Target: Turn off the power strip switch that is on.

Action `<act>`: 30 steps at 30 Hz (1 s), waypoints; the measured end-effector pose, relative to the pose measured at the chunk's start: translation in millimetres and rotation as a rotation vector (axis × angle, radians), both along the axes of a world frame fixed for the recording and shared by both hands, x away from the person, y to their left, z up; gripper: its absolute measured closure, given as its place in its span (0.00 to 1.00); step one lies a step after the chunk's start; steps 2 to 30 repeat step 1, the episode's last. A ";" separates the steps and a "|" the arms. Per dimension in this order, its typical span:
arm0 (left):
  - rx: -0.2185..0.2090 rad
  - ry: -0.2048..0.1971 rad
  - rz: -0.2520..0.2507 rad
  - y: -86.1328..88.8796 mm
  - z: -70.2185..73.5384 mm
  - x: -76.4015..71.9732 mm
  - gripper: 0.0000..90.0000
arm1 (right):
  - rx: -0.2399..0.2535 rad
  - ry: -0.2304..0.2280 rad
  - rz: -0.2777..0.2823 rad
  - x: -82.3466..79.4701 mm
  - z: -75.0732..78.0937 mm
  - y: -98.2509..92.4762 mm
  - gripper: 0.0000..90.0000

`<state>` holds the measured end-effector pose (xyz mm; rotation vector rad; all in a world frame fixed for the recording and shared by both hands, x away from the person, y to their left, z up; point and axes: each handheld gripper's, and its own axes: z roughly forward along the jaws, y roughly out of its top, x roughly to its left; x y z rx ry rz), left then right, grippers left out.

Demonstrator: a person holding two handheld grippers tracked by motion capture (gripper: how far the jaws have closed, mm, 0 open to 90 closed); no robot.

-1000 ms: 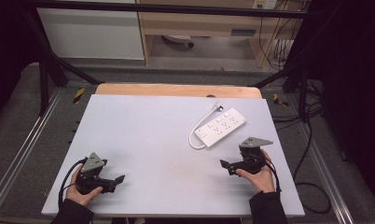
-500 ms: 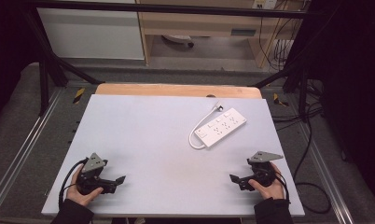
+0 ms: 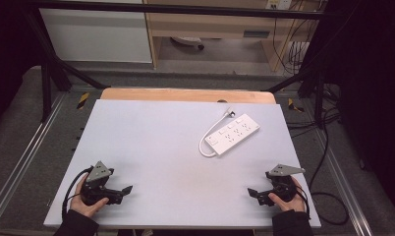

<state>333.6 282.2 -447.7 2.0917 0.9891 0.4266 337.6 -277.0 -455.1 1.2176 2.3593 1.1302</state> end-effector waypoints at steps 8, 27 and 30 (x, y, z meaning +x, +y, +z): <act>0.000 0.002 0.000 -0.1 -0.1 0.1 0.04 | -0.001 -0.001 0.002 0.1 0.0 -0.2 0.01; 0.000 0.002 0.000 -0.1 -0.1 0.1 0.04 | -0.001 -0.001 0.002 0.1 0.0 -0.2 0.01; 0.000 0.002 0.000 -0.1 -0.1 0.1 0.04 | -0.001 -0.001 0.002 0.1 0.0 -0.2 0.01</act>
